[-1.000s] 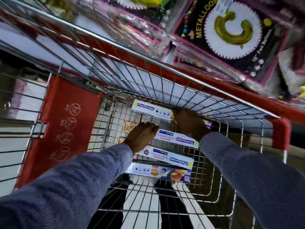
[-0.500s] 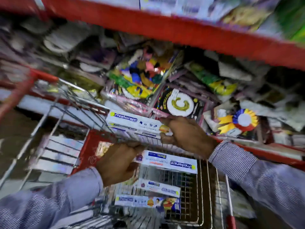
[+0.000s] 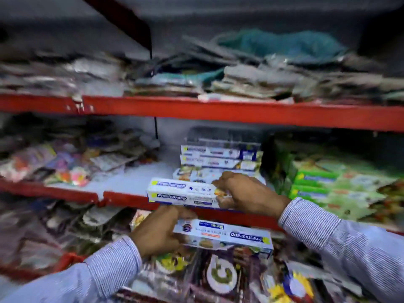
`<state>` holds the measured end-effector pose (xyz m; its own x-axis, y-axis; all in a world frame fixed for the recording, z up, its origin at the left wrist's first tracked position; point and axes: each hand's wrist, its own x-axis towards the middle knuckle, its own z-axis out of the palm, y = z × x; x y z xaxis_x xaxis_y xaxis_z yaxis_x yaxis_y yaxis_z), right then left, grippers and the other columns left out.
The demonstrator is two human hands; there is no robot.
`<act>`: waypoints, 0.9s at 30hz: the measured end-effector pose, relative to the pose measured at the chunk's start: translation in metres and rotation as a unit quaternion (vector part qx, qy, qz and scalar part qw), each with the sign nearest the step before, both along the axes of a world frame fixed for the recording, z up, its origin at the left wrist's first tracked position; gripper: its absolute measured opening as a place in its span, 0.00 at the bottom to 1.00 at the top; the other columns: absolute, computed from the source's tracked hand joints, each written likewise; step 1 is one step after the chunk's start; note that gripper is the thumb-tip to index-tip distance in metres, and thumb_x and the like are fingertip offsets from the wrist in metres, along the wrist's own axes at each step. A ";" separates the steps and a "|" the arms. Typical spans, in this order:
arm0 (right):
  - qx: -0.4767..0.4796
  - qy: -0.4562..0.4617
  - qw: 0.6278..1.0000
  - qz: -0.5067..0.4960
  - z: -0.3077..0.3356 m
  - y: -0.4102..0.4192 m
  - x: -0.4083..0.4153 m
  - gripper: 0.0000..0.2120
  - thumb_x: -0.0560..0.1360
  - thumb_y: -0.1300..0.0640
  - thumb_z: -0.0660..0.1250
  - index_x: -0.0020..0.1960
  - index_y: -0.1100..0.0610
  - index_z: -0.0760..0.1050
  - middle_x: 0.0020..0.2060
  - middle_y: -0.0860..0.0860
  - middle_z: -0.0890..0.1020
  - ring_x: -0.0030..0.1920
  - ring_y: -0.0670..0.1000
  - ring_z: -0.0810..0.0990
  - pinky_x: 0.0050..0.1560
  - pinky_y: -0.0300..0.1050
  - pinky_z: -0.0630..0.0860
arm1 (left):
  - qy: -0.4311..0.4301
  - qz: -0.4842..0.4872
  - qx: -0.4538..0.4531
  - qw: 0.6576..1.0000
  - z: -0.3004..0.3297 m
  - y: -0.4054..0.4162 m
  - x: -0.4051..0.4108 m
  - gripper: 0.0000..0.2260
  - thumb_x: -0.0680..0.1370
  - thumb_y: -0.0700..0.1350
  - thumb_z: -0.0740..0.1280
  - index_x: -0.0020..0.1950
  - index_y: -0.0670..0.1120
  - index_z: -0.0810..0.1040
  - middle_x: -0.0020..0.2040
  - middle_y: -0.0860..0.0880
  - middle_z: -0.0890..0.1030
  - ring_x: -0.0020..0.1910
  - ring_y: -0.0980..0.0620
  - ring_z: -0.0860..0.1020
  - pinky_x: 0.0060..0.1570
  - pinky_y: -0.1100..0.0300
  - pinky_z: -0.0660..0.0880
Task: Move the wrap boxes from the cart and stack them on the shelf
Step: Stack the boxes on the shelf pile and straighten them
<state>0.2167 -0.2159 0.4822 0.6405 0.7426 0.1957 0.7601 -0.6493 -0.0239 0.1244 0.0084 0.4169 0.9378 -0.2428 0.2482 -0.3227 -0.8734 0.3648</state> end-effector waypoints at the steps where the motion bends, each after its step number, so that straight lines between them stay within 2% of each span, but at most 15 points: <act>1: 0.005 -0.004 1.000 -0.002 0.009 -0.002 0.009 0.08 0.72 0.47 0.65 0.43 0.51 0.71 0.45 0.52 0.76 0.45 0.55 0.77 0.43 0.50 0.74 | -0.005 0.003 -0.001 1.000 0.008 0.000 0.010 0.22 0.68 0.44 0.75 0.62 0.52 0.80 0.58 0.55 0.84 0.57 0.59 0.80 0.58 0.63 0.77; 6: 0.020 0.015 0.999 -0.045 0.021 -0.003 0.058 0.09 0.71 0.50 0.65 0.39 0.56 0.70 0.42 0.54 0.76 0.40 0.56 0.76 0.43 0.54 0.77 | -0.002 0.011 0.012 1.000 0.024 -0.005 0.052 0.24 0.70 0.45 0.76 0.65 0.51 0.79 0.64 0.51 0.81 0.63 0.54 0.77 0.59 0.69 0.70; 8: 0.005 0.023 0.998 -0.062 0.019 -0.001 0.083 0.09 0.74 0.53 0.65 0.39 0.55 0.69 0.44 0.56 0.76 0.41 0.57 0.75 0.45 0.53 0.75 | 0.005 0.013 0.010 1.000 0.025 -0.006 0.066 0.24 0.70 0.45 0.76 0.66 0.50 0.78 0.65 0.51 0.80 0.64 0.53 0.76 0.58 0.69 0.69; 11: -0.010 0.034 0.997 -0.075 0.011 0.004 0.122 0.08 0.76 0.51 0.64 0.45 0.56 0.72 0.45 0.57 0.74 0.49 0.59 0.76 0.50 0.52 0.75 | 0.016 0.027 -0.006 0.999 0.020 -0.005 0.084 0.25 0.69 0.46 0.77 0.66 0.53 0.78 0.65 0.51 0.79 0.62 0.52 0.76 0.63 0.64 0.72; 14: -0.015 0.047 0.995 -0.090 0.000 0.008 0.154 0.15 0.77 0.49 0.63 0.56 0.58 0.76 0.50 0.58 0.76 0.50 0.60 0.77 0.54 0.55 0.76 | 0.024 0.032 -0.017 0.999 0.014 -0.003 0.098 0.25 0.69 0.47 0.76 0.66 0.55 0.77 0.65 0.52 0.79 0.63 0.53 0.76 0.66 0.59 0.72; 15: -0.013 0.054 0.994 -0.089 -0.005 0.010 0.162 0.13 0.78 0.49 0.63 0.56 0.57 0.76 0.49 0.56 0.75 0.48 0.58 0.76 0.54 0.53 0.76 | 0.028 0.032 -0.019 0.999 0.012 -0.002 0.103 0.26 0.69 0.48 0.76 0.66 0.56 0.77 0.66 0.53 0.78 0.63 0.53 0.75 0.66 0.59 0.72; 17: -0.005 0.057 0.994 -0.090 -0.010 0.014 0.169 0.05 0.78 0.51 0.63 0.47 0.49 0.77 0.45 0.53 0.71 0.45 0.51 0.71 0.54 0.49 0.72 | 0.028 0.032 -0.018 0.999 0.007 0.001 0.111 0.26 0.69 0.49 0.76 0.67 0.57 0.76 0.66 0.54 0.78 0.64 0.54 0.75 0.67 0.60 0.72; 18: 0.013 0.058 0.995 -0.085 -0.011 0.016 0.171 0.08 0.78 0.53 0.62 0.41 0.45 0.74 0.43 0.53 0.71 0.43 0.50 0.69 0.50 0.49 0.71 | 0.026 0.033 -0.015 0.999 0.005 0.002 0.114 0.27 0.69 0.49 0.77 0.67 0.58 0.76 0.66 0.54 0.78 0.64 0.54 0.75 0.67 0.59 0.72; 19: 0.030 0.049 0.996 -0.075 -0.012 0.017 0.175 0.11 0.78 0.54 0.62 0.36 0.48 0.71 0.39 0.54 0.71 0.39 0.50 0.68 0.46 0.50 0.72 | 0.025 0.033 -0.011 0.999 0.003 0.003 0.117 0.27 0.69 0.50 0.77 0.67 0.58 0.75 0.66 0.55 0.77 0.65 0.54 0.74 0.67 0.59 0.71; 21: 0.046 0.039 0.995 -0.080 -0.012 0.017 0.180 0.11 0.76 0.57 0.63 0.35 0.54 0.69 0.34 0.57 0.71 0.35 0.50 0.68 0.41 0.54 0.73 | 0.027 0.029 -0.008 0.999 0.002 0.003 0.122 0.27 0.70 0.49 0.77 0.68 0.57 0.75 0.67 0.54 0.76 0.66 0.54 0.72 0.68 0.59 0.69; 22: 0.045 0.040 0.995 -0.085 -0.011 0.017 0.183 0.10 0.76 0.57 0.64 0.36 0.55 0.69 0.34 0.56 0.73 0.34 0.51 0.70 0.41 0.51 0.74 | 0.026 0.028 -0.006 0.999 0.003 0.004 0.125 0.27 0.71 0.49 0.77 0.68 0.56 0.75 0.67 0.55 0.75 0.66 0.54 0.72 0.68 0.60 0.69; 24: 0.060 0.024 0.993 -0.096 -0.010 0.016 0.189 0.09 0.76 0.54 0.65 0.40 0.59 0.75 0.38 0.56 0.81 0.37 0.52 0.79 0.44 0.47 0.79 | 0.018 0.022 -0.010 1.000 0.006 0.004 0.133 0.26 0.70 0.48 0.76 0.67 0.57 0.76 0.67 0.55 0.76 0.66 0.55 0.73 0.69 0.59 0.70; 27: 0.059 0.007 0.996 -0.060 -0.006 0.012 0.188 0.08 0.77 0.52 0.67 0.52 0.54 0.83 0.50 0.50 0.86 0.48 0.50 0.83 0.51 0.44 0.78 | 0.019 0.019 -0.020 0.999 0.014 0.002 0.148 0.26 0.69 0.49 0.77 0.66 0.55 0.77 0.66 0.54 0.78 0.66 0.53 0.75 0.67 0.57 0.72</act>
